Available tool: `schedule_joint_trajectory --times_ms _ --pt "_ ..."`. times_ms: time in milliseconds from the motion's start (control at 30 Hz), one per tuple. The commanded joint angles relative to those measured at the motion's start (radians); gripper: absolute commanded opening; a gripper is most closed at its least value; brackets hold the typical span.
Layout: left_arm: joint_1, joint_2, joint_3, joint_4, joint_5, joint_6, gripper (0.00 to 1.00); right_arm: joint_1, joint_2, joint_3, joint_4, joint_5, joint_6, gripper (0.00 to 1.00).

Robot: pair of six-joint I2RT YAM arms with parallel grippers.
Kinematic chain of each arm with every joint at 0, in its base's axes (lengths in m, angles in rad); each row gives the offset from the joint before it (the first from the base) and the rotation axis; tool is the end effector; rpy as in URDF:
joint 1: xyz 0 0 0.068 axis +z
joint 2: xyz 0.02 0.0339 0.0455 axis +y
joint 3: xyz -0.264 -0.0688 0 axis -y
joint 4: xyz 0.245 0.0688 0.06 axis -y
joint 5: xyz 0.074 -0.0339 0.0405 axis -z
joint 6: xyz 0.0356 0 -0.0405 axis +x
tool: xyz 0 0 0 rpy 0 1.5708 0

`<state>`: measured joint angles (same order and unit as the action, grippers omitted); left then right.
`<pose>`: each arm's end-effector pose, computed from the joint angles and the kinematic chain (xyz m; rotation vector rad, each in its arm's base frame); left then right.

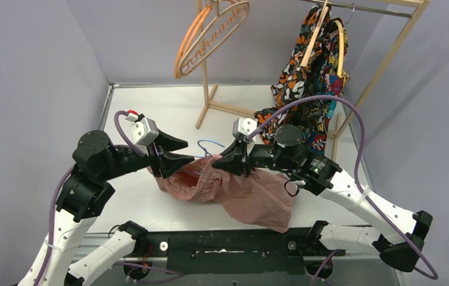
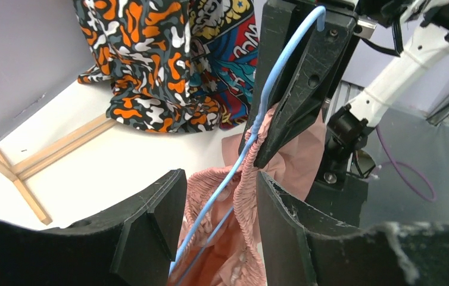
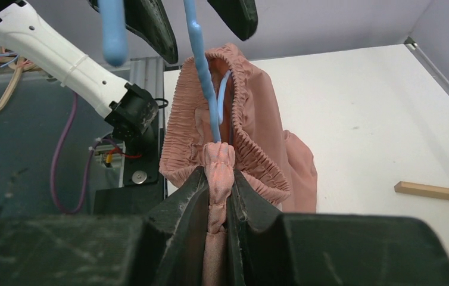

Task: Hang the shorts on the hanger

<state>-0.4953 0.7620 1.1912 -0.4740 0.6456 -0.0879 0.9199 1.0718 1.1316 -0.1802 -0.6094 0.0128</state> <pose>0.1034 -0.0802 0.4477 0.8323 1.4766 -0.9610 0.1274 0.2010 0.4074 -1.2080 1.3624 1.1917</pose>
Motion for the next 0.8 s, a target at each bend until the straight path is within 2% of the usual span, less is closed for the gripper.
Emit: schedule_joint_trajectory --times_ms 0,200,467,533,700,767 --pt "0.004 0.013 0.024 -0.022 0.118 0.093 0.46 0.012 0.006 0.077 0.08 -0.075 -0.006 0.0" --pt "0.004 0.022 -0.013 -0.06 0.236 0.173 0.45 0.018 0.026 0.095 0.085 -0.117 0.006 0.0" --pt "0.004 0.035 -0.062 -0.047 0.209 0.207 0.42 0.023 0.053 0.117 0.096 -0.162 0.021 0.0" --pt "0.005 0.039 -0.065 -0.036 0.219 0.218 0.34 0.025 0.068 0.135 0.087 -0.182 0.024 0.0" --pt "0.004 0.0 -0.062 0.014 0.197 0.22 0.01 0.025 0.058 0.142 0.057 -0.168 0.021 0.04" --pt "0.004 -0.027 -0.063 0.023 0.177 0.228 0.0 0.019 0.047 0.151 0.015 -0.151 0.013 0.07"
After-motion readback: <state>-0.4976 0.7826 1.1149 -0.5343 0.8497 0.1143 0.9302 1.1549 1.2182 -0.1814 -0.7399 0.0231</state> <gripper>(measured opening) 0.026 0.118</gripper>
